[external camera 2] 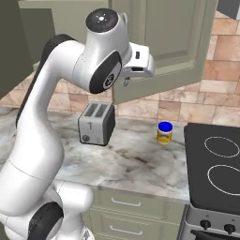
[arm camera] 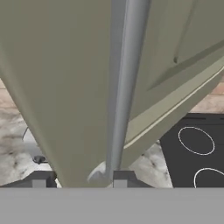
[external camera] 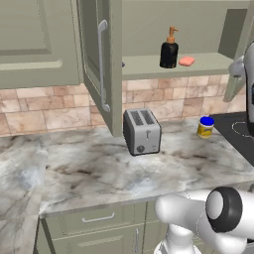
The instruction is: Pick the bar soap and soap dispenser from the cabinet and place them on the counter.
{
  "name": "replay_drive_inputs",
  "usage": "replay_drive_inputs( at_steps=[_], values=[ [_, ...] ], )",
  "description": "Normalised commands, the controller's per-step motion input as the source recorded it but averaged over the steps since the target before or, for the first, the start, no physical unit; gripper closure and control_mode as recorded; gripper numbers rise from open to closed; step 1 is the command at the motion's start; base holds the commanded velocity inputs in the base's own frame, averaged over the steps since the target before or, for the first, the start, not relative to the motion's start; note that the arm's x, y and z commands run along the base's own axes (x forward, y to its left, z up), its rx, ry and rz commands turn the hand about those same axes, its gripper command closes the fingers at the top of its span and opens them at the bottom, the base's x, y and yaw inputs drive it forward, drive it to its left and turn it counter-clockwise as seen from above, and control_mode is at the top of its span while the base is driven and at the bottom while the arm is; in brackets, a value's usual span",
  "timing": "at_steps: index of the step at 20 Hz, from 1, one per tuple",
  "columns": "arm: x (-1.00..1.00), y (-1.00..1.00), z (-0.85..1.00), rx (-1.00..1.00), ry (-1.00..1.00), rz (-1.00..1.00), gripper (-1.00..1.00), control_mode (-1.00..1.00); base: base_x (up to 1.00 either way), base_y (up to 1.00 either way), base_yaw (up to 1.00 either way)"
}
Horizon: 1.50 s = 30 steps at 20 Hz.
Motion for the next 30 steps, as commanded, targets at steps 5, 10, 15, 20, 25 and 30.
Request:
replay_drive_inputs(
  at_steps=[5, 10, 15, 20, 25, 30],
  values=[
    [-0.42, -0.68, -0.05, 0.00, 0.03, 0.00, 1.00, -1.00, 0.00, 0.00, 0.00],
    [-0.35, -0.65, -0.08, 0.00, 0.05, 0.00, 1.00, -1.00, 0.00, 0.00, 0.00],
    [-0.05, -0.29, -0.02, -0.01, 0.04, 0.00, 1.00, -1.00, 0.00, 0.00, 0.00],
    [0.00, -0.16, 0.00, 0.00, 0.03, 0.00, -1.00, -1.00, 0.00, 0.00, 0.00],
    [0.00, -0.16, 0.00, 0.00, 0.03, 0.00, -1.00, -1.00, 0.00, 0.00, 0.00],
    [-0.03, -0.20, 0.00, 0.00, 0.00, 0.00, -1.00, -1.00, 0.00, 0.00, 0.00]
  ],
)
